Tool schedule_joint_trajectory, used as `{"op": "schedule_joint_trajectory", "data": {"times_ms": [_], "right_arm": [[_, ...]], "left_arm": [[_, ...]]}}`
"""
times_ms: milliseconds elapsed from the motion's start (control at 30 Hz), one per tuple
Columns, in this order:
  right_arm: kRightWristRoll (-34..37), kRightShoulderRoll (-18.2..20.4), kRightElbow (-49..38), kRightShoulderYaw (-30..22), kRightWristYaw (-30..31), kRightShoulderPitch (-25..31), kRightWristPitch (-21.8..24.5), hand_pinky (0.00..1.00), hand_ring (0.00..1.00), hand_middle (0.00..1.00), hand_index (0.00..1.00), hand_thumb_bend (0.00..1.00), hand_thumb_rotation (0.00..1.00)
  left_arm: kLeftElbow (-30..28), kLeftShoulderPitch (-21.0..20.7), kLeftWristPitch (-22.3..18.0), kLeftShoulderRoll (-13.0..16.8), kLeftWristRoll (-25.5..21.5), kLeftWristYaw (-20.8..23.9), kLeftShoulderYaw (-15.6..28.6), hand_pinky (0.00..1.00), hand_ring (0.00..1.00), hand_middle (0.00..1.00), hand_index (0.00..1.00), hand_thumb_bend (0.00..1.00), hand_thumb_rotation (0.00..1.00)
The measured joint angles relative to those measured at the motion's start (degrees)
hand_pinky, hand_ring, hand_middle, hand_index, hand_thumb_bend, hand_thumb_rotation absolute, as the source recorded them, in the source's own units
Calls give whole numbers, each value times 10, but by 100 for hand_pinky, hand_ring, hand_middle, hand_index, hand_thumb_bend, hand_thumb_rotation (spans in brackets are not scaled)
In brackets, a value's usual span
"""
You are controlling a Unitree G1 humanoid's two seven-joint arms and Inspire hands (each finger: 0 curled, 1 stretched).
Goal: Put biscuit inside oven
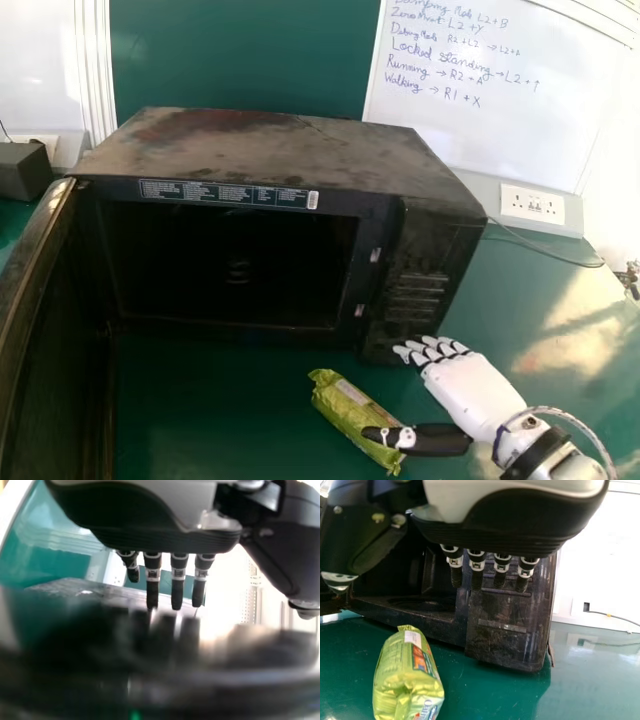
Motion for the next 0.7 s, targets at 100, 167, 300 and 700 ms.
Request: {"op": "schedule_joint_trajectory", "data": {"times_ms": [100,167,300,700], "right_arm": [[-7,11,-3,7,-10,3,9,100,100,100,100,100,97],[-15,15,-4,15,-15,3,15,100,100,100,100,100,98],[-32,18,-3,37,-15,2,34,100,100,100,100,100,98],[-73,17,41,96,-7,-41,71,100,100,100,100,100,96]], "left_arm": [[-2,2,4,0,-5,0,-8,76,81,87,87,100,79],[-4,5,6,0,-6,0,-9,75,81,87,87,100,79],[-6,11,6,0,-5,0,-9,74,81,87,88,100,81],[-23,21,1,1,-16,-3,-9,72,80,88,87,100,85]]}}
